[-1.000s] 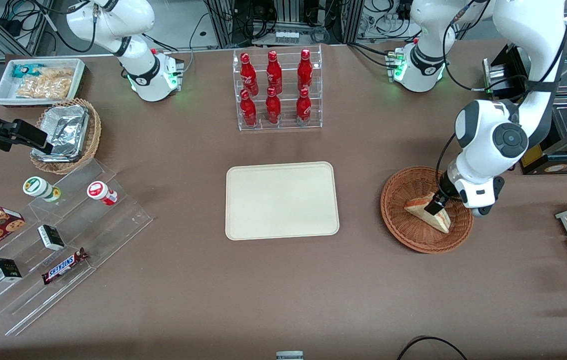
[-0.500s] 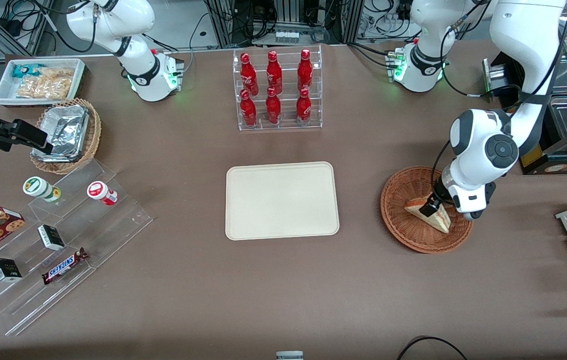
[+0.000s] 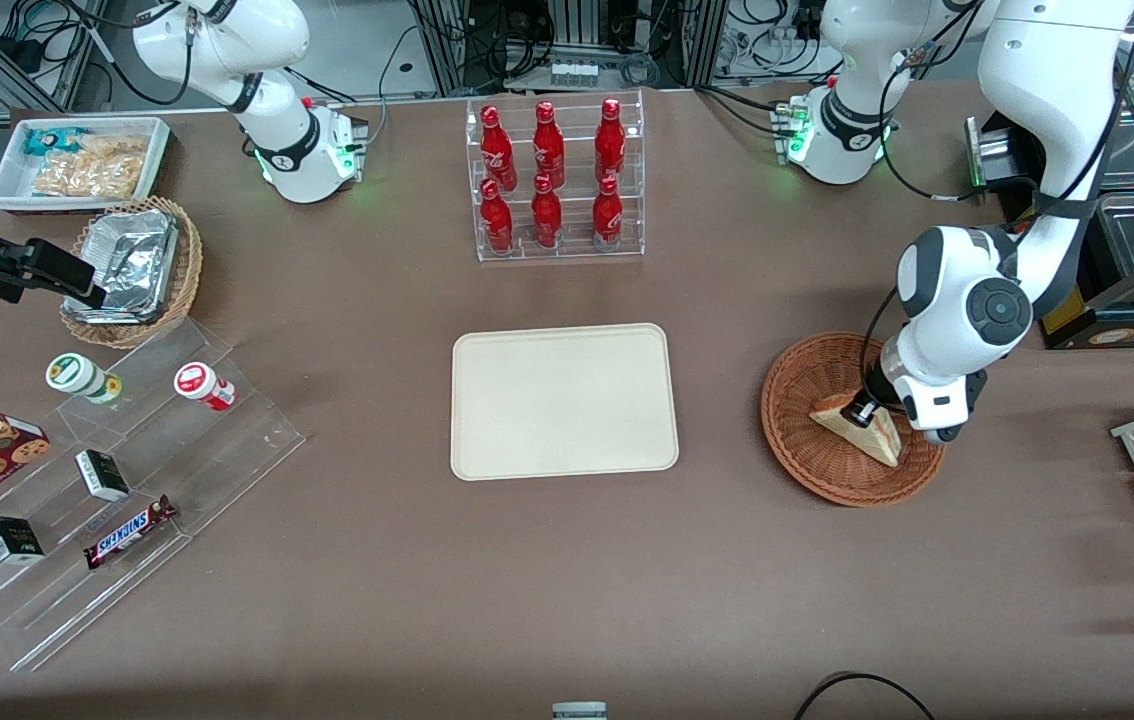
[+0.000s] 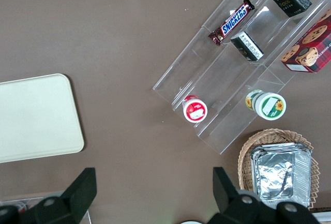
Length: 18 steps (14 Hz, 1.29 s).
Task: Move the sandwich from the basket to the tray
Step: 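Lift the sandwich and carry it with the left gripper over the tray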
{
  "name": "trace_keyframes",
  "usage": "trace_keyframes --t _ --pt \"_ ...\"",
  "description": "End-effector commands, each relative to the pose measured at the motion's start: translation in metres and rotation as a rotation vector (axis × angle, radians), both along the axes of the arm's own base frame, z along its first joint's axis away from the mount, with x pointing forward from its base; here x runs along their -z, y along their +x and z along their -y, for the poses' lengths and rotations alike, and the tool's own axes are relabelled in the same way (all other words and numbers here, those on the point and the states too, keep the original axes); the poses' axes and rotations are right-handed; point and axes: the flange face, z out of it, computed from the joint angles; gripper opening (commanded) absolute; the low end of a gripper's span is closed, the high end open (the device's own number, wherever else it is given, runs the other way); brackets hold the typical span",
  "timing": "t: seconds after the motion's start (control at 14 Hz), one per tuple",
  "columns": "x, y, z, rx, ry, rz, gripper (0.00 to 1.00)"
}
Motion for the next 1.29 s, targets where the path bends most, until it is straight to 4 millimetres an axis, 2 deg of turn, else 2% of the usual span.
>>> trace_keyframes --t 0.0,0.21,0.29,0.43,0.57,0.79,0.86,1.07,1.21 --pt "-0.052 0.012 -0.004 0.016 0.018 0.023 0.09" --pt "-0.128 0.023 0.008 0.088 0.055 -0.06 0.09" --pt "-0.156 0.025 0.038 0.139 0.056 -0.084 0.09" --pt "-0.187 0.027 0.091 0.218 0.049 -0.079 0.1" --pt "-0.184 0.01 0.162 0.33 0.048 -0.071 0.09" --pt "-0.159 -0.013 0.251 0.492 0.079 -0.073 0.09" --pt "-0.144 -0.021 0.282 0.548 0.094 -0.082 0.09" --pt "-0.112 -0.034 0.36 0.613 0.06 -0.069 0.1" --pt "-0.093 -0.042 0.396 0.66 0.039 -0.045 0.12"
